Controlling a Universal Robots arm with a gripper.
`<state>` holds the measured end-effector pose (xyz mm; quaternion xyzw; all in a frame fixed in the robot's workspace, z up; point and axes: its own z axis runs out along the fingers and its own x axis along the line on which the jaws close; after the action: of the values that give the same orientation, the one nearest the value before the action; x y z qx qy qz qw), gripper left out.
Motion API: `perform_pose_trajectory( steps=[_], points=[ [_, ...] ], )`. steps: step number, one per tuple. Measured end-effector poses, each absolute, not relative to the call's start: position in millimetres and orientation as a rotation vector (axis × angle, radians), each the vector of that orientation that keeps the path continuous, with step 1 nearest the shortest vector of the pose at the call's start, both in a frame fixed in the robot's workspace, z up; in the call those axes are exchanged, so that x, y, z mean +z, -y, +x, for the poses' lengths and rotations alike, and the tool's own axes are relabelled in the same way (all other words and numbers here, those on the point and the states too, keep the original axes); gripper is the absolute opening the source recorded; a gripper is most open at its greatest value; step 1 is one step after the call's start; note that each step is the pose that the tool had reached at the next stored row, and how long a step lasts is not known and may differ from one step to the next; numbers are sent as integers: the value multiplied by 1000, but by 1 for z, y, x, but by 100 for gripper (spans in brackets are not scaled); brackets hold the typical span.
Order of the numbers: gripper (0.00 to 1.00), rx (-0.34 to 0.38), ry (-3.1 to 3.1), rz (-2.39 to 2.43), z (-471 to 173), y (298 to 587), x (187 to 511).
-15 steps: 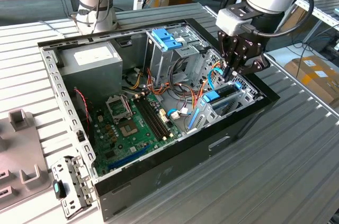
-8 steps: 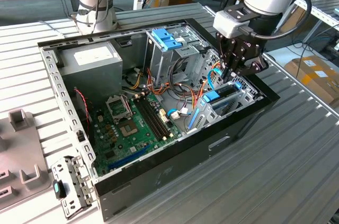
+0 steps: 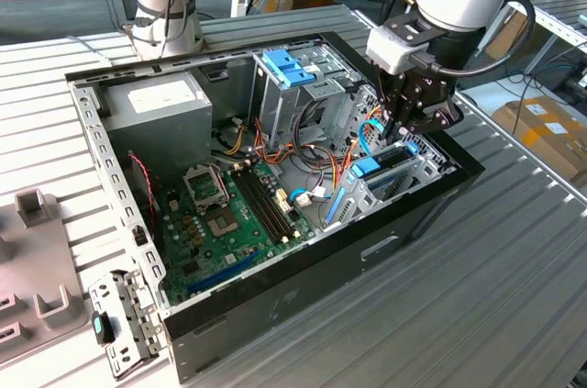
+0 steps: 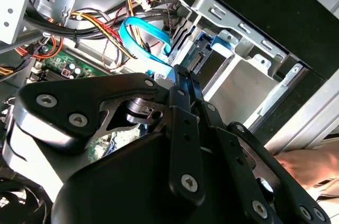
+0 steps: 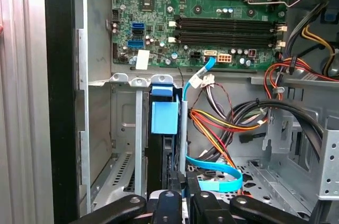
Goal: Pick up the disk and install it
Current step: 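Insert the first disk wire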
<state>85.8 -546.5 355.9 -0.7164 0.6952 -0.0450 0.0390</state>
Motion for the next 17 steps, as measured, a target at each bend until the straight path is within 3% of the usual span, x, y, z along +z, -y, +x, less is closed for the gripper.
perform_pose_trajectory(
  steps=[17],
  points=[
    [16, -142, -2095, -2170, 73, 557, 356]
  ],
)
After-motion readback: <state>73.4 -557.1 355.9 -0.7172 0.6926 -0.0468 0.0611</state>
